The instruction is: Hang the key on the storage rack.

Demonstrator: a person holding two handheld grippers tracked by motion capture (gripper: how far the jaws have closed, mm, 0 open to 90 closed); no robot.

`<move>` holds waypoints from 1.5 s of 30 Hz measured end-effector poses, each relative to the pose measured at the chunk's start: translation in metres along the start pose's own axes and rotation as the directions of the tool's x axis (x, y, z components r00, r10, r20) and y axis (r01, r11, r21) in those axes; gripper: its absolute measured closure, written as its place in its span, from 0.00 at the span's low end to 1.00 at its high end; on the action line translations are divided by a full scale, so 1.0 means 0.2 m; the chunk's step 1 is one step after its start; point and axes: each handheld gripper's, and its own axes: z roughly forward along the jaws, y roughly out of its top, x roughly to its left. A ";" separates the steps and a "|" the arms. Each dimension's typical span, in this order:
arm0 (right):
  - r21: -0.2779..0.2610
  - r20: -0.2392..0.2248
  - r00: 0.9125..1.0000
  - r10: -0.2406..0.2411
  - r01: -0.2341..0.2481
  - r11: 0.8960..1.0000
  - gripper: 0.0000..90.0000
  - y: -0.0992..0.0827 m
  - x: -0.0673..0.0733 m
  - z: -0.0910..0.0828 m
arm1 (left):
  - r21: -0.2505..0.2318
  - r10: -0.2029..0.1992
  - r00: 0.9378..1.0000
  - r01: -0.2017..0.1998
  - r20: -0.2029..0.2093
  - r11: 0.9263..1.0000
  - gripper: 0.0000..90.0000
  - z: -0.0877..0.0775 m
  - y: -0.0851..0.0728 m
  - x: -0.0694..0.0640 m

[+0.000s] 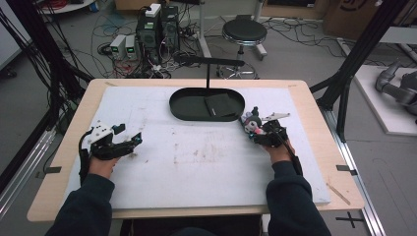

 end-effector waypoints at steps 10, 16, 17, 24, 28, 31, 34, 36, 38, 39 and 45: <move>-0.165 -0.116 0.993 -0.020 0.000 0.986 0.52 0.08 -0.03 -0.16 | 0.002 0.008 1.000 -0.008 0.002 1.000 0.28 0.00 0.00 0.00; -0.221 -0.181 0.983 -0.033 -0.009 0.975 0.52 0.17 -0.05 -0.22 | -0.003 0.009 1.000 -0.009 0.009 1.000 0.28 0.00 0.00 0.00; -0.224 -0.185 0.982 -0.028 -0.014 0.974 0.52 0.20 -0.06 -0.22 | -0.002 0.008 1.000 -0.008 0.010 1.000 0.28 0.00 0.00 0.00; -0.243 -0.231 0.973 -0.020 -0.037 0.969 0.52 0.40 -0.09 -0.25 | -0.009 0.007 1.000 -0.007 0.018 1.000 0.29 0.01 0.00 0.00; -0.245 -0.245 0.969 -0.003 -0.059 0.968 0.52 0.47 -0.11 -0.24 | -0.011 0.005 1.000 -0.005 0.017 1.000 0.29 0.01 0.00 0.01; -0.234 -0.240 0.971 -0.009 -0.049 0.971 0.52 0.54 -0.11 -0.22 | -0.013 0.002 1.000 -0.002 0.016 1.000 0.29 0.01 0.00 0.01; -0.227 -0.236 0.972 -0.007 -0.048 0.973 0.52 0.59 -0.10 -0.20 | -0.017 -0.003 1.000 0.003 0.015 1.000 0.29 0.01 0.00 0.02; -0.222 -0.229 0.973 -0.008 -0.045 0.974 0.52 0.62 -0.10 -0.18 | -0.017 -0.004 1.000 0.004 0.018 1.000 0.29 0.01 0.00 0.02; -0.225 -0.229 0.973 0.001 -0.054 0.973 0.52 0.65 -0.10 -0.17 | -0.017 -0.004 1.000 0.004 0.019 1.000 0.29 0.01 0.00 0.02; -0.223 -0.221 0.975 0.004 -0.055 0.973 0.52 0.66 -0.10 -0.16 | -0.017 -0.004 1.000 0.004 0.019 1.000 0.29 0.01 0.00 0.02; -0.224 -0.211 0.977 0.032 -0.080 0.971 0.52 0.74 -0.11 -0.12 | -0.021 -0.004 1.000 0.004 0.019 1.000 0.29 0.01 0.00 0.02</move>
